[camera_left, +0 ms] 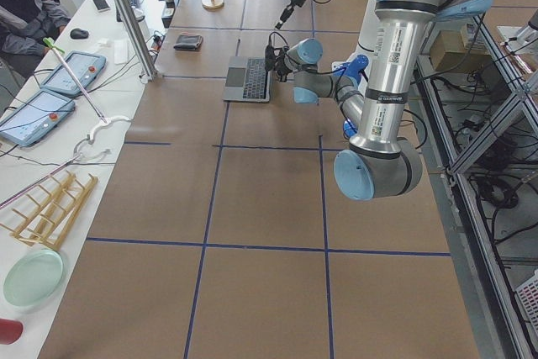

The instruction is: Close laptop

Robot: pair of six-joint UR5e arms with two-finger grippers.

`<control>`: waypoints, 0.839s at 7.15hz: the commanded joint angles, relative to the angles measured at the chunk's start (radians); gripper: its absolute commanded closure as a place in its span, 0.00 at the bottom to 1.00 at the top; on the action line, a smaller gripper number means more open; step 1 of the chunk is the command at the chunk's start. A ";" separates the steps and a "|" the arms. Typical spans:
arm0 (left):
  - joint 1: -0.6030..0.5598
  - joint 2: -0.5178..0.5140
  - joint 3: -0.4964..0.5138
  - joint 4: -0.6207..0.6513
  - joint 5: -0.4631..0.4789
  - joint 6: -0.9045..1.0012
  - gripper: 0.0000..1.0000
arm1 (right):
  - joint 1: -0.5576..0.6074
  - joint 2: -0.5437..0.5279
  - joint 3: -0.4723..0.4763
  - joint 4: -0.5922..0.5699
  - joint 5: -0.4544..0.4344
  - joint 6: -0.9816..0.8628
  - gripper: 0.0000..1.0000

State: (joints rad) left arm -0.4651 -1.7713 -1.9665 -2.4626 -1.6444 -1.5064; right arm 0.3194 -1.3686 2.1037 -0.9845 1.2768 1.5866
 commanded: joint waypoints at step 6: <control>-0.056 -0.123 0.107 0.093 0.000 -0.002 1.00 | 0.119 0.120 -0.160 -0.069 0.096 -0.002 0.99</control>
State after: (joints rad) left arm -0.5082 -1.8674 -1.8978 -2.3718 -1.6444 -1.5079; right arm 0.4240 -1.2596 1.9688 -1.0525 1.3664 1.5851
